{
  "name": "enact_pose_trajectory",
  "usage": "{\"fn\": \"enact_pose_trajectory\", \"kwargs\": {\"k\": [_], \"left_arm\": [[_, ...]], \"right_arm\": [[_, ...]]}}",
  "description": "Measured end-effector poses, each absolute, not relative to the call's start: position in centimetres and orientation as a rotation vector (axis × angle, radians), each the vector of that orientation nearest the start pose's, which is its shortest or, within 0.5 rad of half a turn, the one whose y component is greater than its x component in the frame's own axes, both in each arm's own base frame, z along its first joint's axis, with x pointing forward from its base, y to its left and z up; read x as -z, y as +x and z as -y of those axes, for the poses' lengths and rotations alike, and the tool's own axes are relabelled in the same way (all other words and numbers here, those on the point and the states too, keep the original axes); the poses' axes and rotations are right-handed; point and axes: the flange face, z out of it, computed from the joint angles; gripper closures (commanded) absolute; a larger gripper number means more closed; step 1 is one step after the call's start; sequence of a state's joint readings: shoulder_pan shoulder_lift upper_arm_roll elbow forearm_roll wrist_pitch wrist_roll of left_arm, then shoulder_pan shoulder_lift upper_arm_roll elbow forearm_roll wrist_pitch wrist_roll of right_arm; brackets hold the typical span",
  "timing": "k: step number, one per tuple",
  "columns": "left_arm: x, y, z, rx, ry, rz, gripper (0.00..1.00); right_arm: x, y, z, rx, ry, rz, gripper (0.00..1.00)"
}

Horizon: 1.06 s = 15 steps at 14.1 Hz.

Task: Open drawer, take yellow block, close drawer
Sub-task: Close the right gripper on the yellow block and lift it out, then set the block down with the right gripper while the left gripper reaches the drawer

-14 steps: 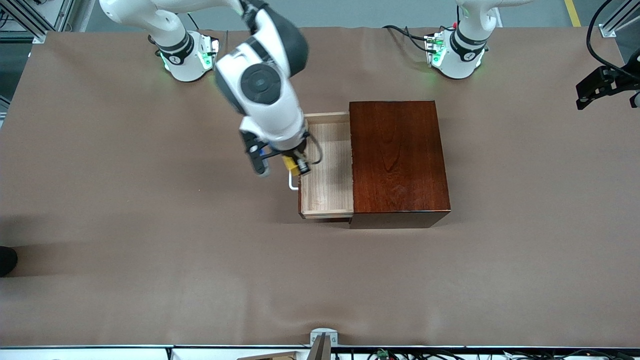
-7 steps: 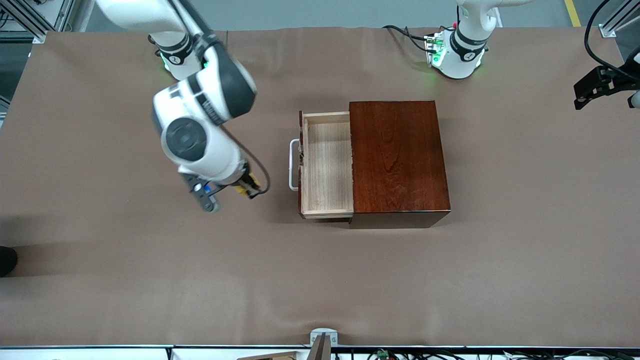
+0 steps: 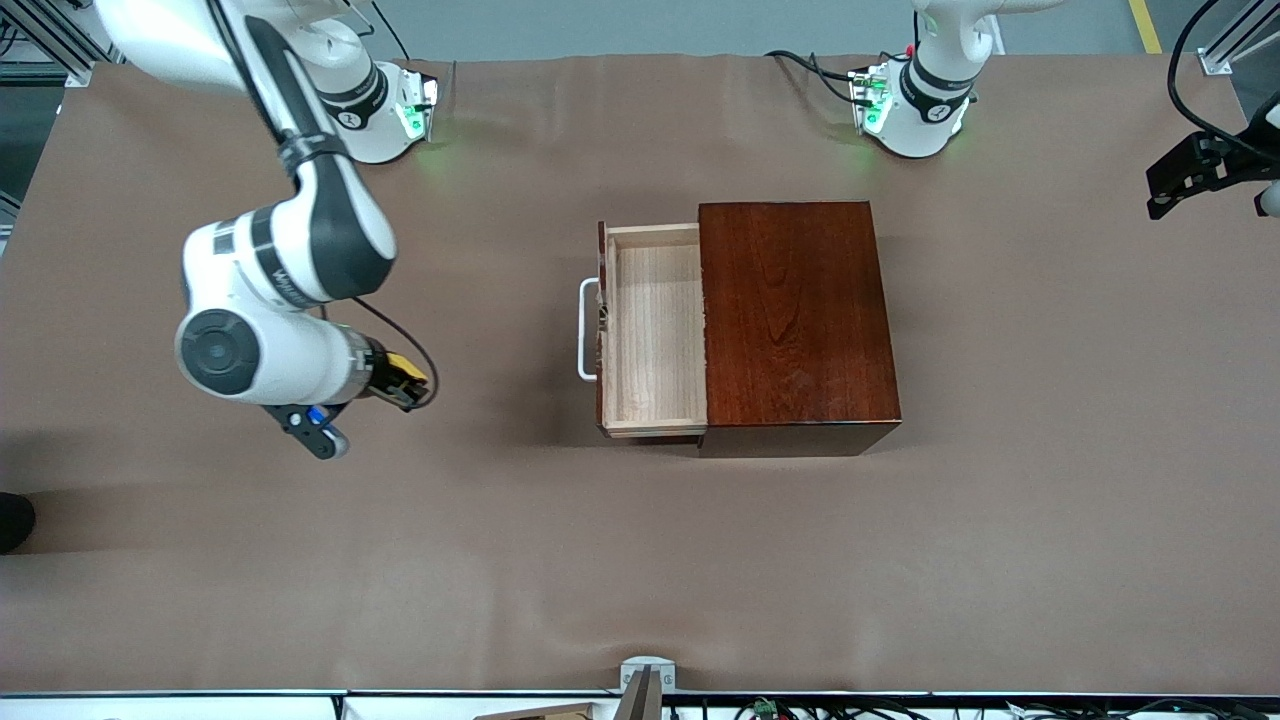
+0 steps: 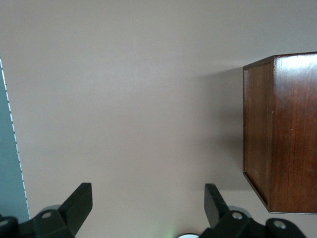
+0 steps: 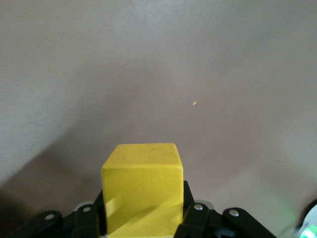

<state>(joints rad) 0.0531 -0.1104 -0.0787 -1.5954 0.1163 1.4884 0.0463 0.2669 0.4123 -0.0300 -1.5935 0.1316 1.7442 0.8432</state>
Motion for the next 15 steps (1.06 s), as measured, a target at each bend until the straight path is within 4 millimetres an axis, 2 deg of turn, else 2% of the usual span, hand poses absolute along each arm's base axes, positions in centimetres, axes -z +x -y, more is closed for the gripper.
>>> {"fn": "enact_pose_trajectory", "kwargs": {"k": [2, 6, 8, 9, 11, 13, 15], "left_arm": [[-66.5, 51.1, 0.3, 0.003, -3.016, -0.093, 0.00], [-66.6, 51.1, 0.9, 0.007, -3.068, -0.092, 0.00], [-66.7, 51.1, 2.3, 0.016, -3.124, -0.080, 0.00], [-66.7, 51.1, 3.9, 0.017, -3.142, -0.064, 0.00], [-66.1, 51.4, 9.1, 0.005, -3.148, -0.013, 0.00], [-63.6, 51.9, 16.5, -0.047, -3.150, 0.056, 0.00], [-60.3, 52.3, 24.7, -0.081, -3.167, 0.164, 0.00]], "right_arm": [[-36.0, 61.1, -12.8, -0.482, -2.999, -0.887, 1.00], [-33.4, 59.9, -7.8, -0.534, -3.012, -0.682, 1.00], [-32.2, 59.5, -5.5, -0.526, -3.011, -0.590, 1.00], [-31.8, 59.4, -4.3, -0.528, -3.009, -0.552, 1.00], [-31.4, 59.2, -2.1, -0.521, -3.004, -0.478, 1.00], [-30.5, 58.9, 0.1, -0.506, -3.018, -0.419, 1.00], [-28.9, 58.1, 1.2, -0.490, -3.060, -0.382, 1.00]]}}
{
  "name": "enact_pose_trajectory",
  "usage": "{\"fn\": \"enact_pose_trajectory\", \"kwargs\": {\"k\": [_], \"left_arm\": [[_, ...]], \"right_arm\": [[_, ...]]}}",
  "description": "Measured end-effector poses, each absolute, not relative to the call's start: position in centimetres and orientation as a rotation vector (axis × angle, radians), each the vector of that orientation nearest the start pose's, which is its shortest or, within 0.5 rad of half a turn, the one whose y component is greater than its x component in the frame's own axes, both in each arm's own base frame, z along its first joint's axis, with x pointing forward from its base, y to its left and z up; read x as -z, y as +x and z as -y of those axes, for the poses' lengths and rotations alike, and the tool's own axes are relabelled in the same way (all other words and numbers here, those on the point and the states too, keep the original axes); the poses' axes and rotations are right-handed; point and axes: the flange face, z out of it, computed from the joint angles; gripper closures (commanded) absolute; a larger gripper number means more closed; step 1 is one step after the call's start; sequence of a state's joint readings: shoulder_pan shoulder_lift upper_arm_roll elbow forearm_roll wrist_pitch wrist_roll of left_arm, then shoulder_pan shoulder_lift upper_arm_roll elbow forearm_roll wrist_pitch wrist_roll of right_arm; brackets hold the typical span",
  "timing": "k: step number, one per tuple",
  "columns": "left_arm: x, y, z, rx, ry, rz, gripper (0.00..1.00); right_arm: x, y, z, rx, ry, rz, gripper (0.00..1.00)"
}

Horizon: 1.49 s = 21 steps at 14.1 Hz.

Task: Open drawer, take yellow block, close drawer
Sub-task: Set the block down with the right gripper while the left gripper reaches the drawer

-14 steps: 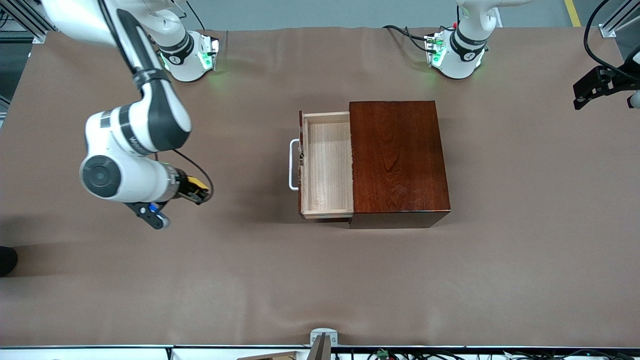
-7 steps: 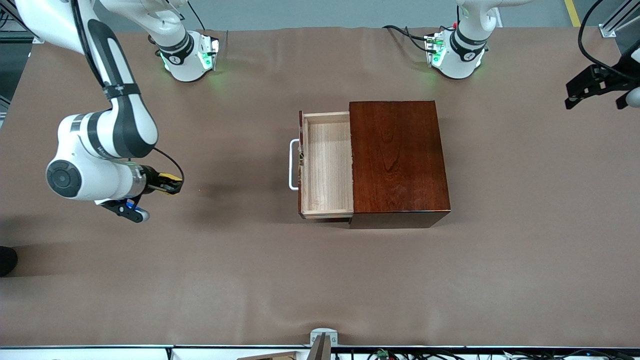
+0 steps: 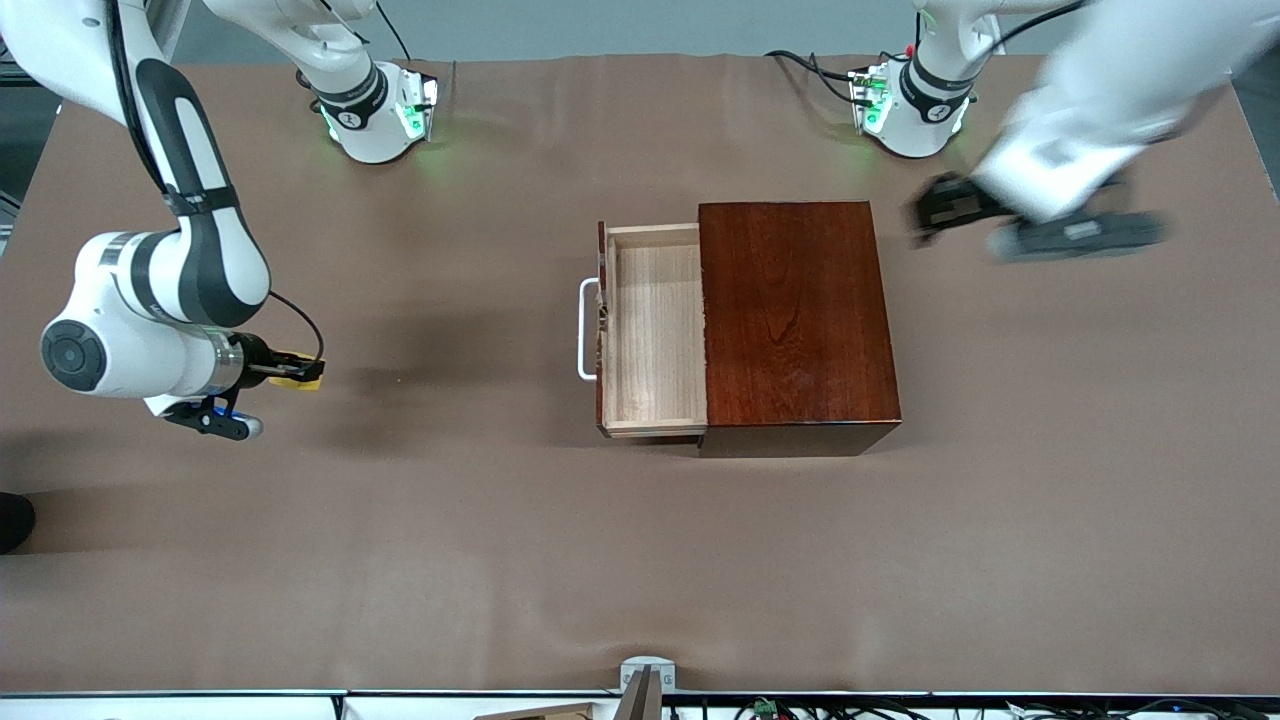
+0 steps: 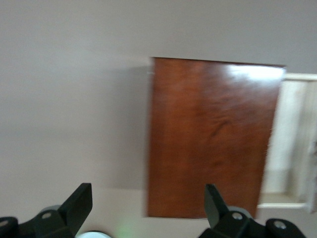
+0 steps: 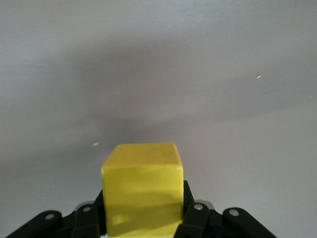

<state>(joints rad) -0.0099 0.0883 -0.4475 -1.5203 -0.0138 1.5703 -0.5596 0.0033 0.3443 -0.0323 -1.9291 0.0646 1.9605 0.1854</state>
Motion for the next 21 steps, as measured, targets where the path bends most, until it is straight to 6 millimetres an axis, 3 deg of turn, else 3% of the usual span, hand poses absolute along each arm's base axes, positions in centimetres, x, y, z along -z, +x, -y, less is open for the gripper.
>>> {"fn": "enact_pose_trajectory", "kwargs": {"k": [2, 5, 8, 9, 10, 11, 12, 16, 19, 21], "left_arm": [[-57.0, 52.7, 31.9, -0.067, -3.193, 0.295, 0.00], [-52.8, 53.2, 41.1, 0.012, -3.232, 0.508, 0.00], [-49.4, 53.5, 48.0, 0.115, -3.265, 0.739, 0.00], [-48.3, 53.3, 49.9, 0.145, -3.274, 0.780, 0.00], [-47.2, 52.7, 51.7, 0.179, -3.274, 0.814, 0.00], [-46.2, 51.9, 53.4, 0.209, -3.263, 0.848, 0.00], [-45.2, 50.9, 55.2, 0.237, -3.253, 0.884, 0.00], [-41.4, 48.0, 61.4, 0.293, -3.262, 1.071, 0.00], [-37.5, 47.2, 63.8, 0.296, -3.240, 1.192, 0.00], [-34.2, 46.1, 65.0, 0.331, -3.188, 1.272, 0.00]], "right_arm": [[-26.8, 57.0, 1.5, -0.474, -3.088, -0.338, 1.00], [-23.2, 54.9, 2.2, -0.394, -3.101, -0.266, 1.00], [-20.5, 52.8, 3.4, -0.323, -3.107, -0.230, 1.00], [-20.0, 52.4, 3.5, -0.301, -3.110, -0.216, 0.94], [-19.7, 52.1, 3.5, -0.289, -3.112, -0.208, 0.60], [-19.5, 51.9, 3.5, -0.287, -3.112, -0.204, 0.18], [-19.4, 51.8, 3.5, -0.282, -3.113, -0.202, 0.00], [-19.1, 51.5, 3.4, -0.277, -3.114, -0.198, 0.00], [-19.2, 51.5, 3.3, -0.307, -3.110, -0.193, 0.00], [-20.5, 52.2, 2.7, -0.358, -3.102, -0.174, 0.00]]}}
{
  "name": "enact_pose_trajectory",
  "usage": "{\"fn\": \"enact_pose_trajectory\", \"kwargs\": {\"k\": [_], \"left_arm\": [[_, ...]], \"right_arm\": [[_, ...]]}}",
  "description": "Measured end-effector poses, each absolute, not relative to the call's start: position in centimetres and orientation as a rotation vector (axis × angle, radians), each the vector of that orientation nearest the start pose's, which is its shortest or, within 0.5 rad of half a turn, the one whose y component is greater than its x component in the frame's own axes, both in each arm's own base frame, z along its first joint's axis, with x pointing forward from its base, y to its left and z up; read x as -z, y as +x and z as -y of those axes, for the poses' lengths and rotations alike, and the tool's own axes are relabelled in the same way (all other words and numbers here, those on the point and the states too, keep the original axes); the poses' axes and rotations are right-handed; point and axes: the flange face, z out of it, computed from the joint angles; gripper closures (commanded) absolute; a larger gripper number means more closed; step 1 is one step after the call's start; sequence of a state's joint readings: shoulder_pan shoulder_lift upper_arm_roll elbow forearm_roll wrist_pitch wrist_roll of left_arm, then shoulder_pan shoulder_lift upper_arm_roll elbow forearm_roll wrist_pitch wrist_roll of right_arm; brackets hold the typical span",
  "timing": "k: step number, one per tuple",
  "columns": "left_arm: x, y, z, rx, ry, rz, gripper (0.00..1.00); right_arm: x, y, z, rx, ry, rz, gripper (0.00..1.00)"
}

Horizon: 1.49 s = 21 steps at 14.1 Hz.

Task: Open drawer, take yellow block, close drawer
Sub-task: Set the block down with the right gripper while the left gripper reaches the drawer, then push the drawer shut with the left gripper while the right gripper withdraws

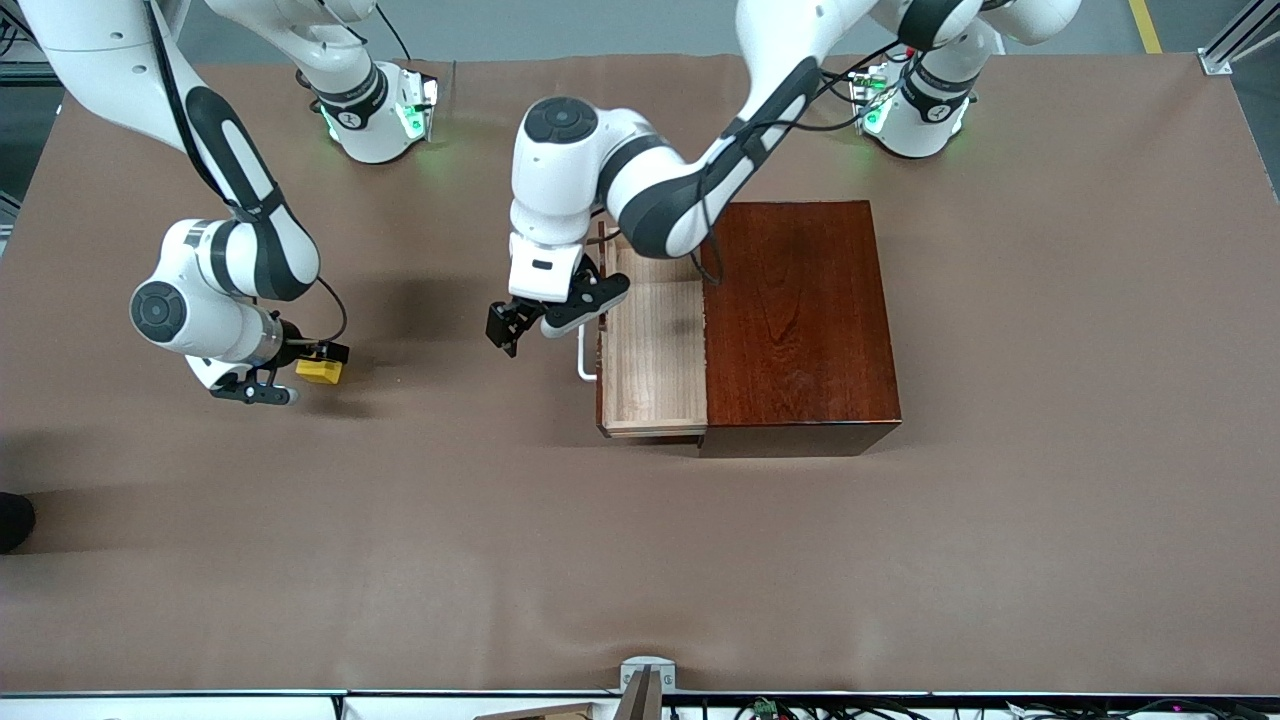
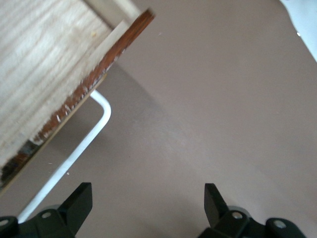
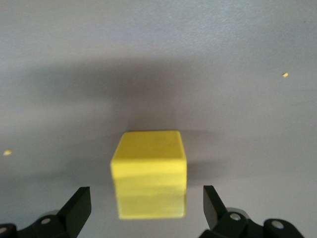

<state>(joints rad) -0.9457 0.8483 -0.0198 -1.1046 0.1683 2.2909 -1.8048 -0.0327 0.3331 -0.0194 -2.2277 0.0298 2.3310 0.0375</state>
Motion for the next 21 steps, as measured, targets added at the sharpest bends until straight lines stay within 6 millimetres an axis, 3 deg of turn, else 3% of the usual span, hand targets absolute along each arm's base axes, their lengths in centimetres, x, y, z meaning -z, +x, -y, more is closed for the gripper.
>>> {"fn": "enact_pose_trajectory", "kwargs": {"k": [3, 5, 7, 12, 15, 18, 21], "left_arm": [[-31.3, 44.0, 66.6, 0.330, -3.125, 1.379, 0.00], [-31.3, 44.0, 66.7, 0.326, -3.104, 1.431, 0.00], [-31.2, 44.4, 66.4, 0.330, -3.075, 1.475, 0.00], [-30.5, 44.8, 65.7, 0.309, -2.989, 1.562, 0.00], [-29.8, 44.9, 65.1, 0.300, -2.931, 1.572, 0.00], [-29.8, 45.1, 65.0, 0.289, -2.922, 1.592, 0.00], [-29.9, 45.5, 64.5, 0.282, -2.874, 1.613, 0.00]], "right_arm": [[-26.9, 55.2, 1.7, -0.429, -3.088, -0.138, 0.00], [-32.6, 57.1, 1.5, -0.467, -3.080, -0.125, 0.00], [-37.1, 58.3, 1.5, -0.484, -3.076, -0.120, 0.00], [-43.9, 59.3, 1.6, -0.528, -3.068, -0.116, 0.00], [-49.0, 59.0, 1.4, -0.433, -3.082, -0.109, 0.00], [-54.6, 57.1, 1.0, -0.324, -3.095, -0.096, 0.00], [-58.3, 54.9, 0.6, -0.282, -3.100, -0.083, 0.00]]}}
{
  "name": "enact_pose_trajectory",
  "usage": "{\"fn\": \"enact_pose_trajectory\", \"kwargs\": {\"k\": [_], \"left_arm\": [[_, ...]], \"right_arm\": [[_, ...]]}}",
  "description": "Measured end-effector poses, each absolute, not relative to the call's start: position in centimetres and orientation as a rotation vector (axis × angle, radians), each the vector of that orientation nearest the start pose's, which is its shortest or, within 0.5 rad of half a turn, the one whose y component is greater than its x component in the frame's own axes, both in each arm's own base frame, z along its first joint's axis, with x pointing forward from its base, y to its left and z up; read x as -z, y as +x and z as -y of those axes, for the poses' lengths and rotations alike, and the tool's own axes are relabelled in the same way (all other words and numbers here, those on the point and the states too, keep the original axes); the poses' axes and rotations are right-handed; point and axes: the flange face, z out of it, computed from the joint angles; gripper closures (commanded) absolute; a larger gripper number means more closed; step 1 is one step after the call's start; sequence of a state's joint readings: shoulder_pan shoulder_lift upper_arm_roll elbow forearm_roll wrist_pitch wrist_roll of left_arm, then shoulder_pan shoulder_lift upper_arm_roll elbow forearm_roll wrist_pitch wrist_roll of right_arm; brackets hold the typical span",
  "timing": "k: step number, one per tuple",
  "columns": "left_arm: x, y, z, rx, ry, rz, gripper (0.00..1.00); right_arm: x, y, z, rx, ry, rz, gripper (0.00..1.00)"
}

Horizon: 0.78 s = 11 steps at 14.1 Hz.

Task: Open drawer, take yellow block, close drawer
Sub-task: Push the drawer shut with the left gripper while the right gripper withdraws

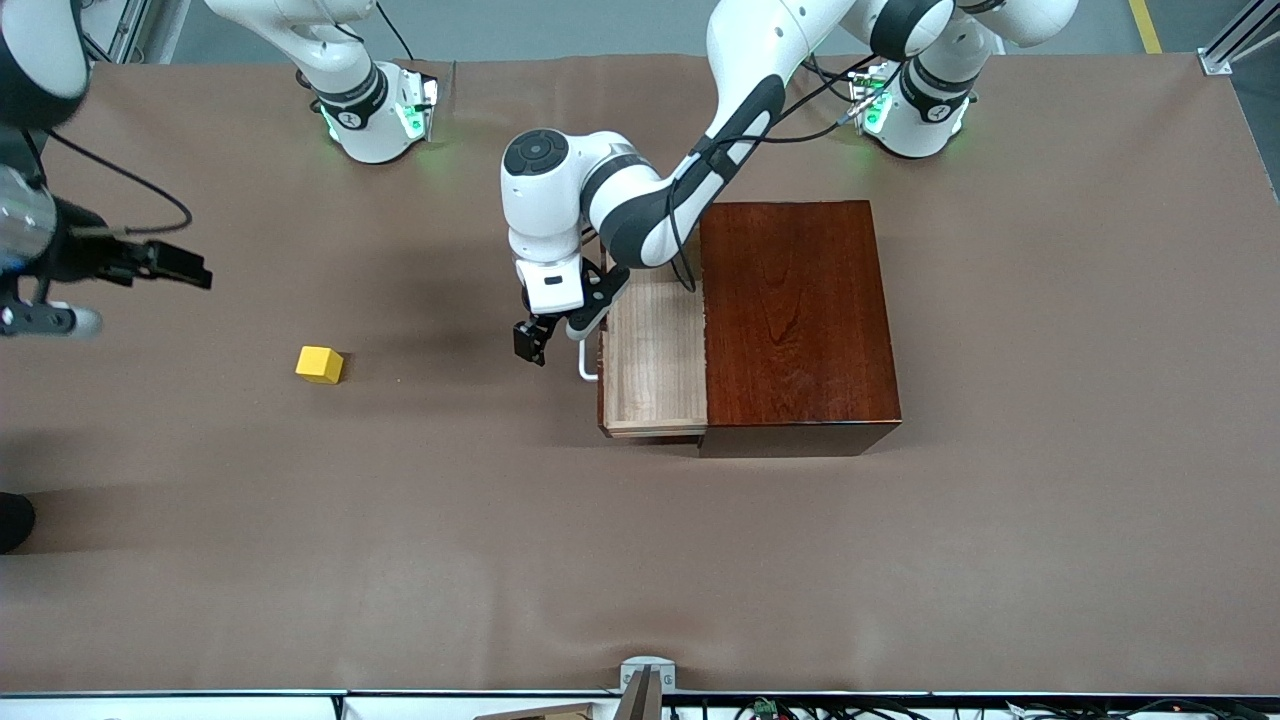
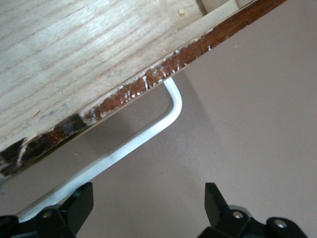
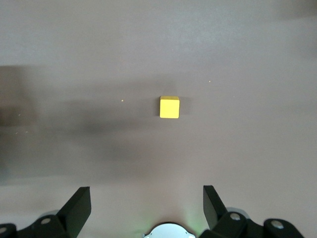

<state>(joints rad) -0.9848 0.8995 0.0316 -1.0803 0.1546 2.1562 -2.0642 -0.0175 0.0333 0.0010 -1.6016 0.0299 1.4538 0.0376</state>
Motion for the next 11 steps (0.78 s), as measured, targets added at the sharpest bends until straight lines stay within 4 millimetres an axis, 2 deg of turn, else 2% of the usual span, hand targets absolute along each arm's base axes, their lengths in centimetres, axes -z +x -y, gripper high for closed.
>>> {"fn": "enact_pose_trajectory", "kwargs": {"k": [3, 7, 9, 11], "left_arm": [[-30.4, 46.7, 63.2, 0.235, -2.789, 1.656, 0.00], [-30.0, 48.1, 61.0, 0.184, -2.655, 1.692, 0.00], [-29.4, 48.8, 59.4, 0.173, -2.571, 1.682, 0.00], [-28.4, 50.0, 56.8, 0.161, -2.455, 1.669, 0.00]], "right_arm": [[-60.7, 53.3, -0.1, -0.245, -3.104, -0.063, 0.00], [-61.6, 52.4, -0.2, -0.262, -3.103, -0.058, 0.00], [-61.8, 52.5, -0.1, -0.246, -3.104, -0.062, 0.00], [-62.5, 52.6, -0.2, -0.210, -3.107, -0.058, 0.00]]}}
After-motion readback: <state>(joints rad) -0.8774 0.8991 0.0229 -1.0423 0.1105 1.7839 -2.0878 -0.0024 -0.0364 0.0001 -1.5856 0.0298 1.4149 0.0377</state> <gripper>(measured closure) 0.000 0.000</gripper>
